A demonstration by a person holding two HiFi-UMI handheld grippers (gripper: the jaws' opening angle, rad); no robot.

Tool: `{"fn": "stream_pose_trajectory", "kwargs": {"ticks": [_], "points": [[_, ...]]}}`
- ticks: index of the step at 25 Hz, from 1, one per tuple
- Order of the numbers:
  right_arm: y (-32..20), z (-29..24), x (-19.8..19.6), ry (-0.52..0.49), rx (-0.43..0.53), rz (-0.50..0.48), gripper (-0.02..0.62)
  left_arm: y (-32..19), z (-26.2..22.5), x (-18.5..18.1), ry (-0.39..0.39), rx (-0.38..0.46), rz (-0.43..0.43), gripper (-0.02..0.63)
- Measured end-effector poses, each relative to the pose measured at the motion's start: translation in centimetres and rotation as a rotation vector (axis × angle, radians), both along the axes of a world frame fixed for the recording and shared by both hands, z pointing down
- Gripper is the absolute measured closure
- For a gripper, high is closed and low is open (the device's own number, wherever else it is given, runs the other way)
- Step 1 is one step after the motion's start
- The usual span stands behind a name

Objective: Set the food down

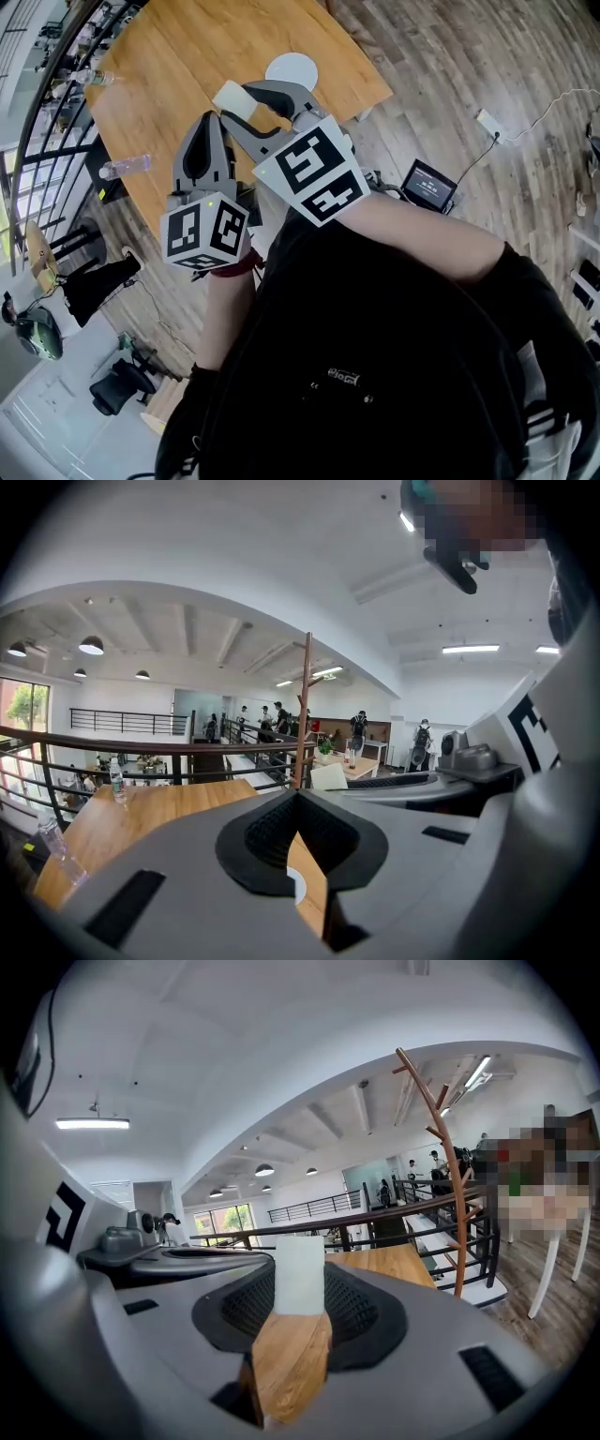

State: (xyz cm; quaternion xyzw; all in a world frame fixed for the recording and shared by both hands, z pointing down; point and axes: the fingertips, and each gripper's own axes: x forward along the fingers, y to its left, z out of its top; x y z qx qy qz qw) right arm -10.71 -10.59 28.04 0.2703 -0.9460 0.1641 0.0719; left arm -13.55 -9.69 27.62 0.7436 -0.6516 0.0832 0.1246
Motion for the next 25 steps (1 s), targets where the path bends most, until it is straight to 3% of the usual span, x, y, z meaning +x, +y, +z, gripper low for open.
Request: {"fn": "stream_pose_trajectory", "kwargs": {"ticks": [13, 25], "points": [[-6.9, -1.8, -2.7, 0.021, 0.057, 0.152, 0.428, -7.7, -1.7, -2.9, 0.012, 0.061, 0.154, 0.603], [-9.1, -0.9, -7.9, 0.065, 0.062, 0.202, 0.428, -10.4, -0.9, -8.2, 0.042, 0.063, 0.203, 0.603]]}}
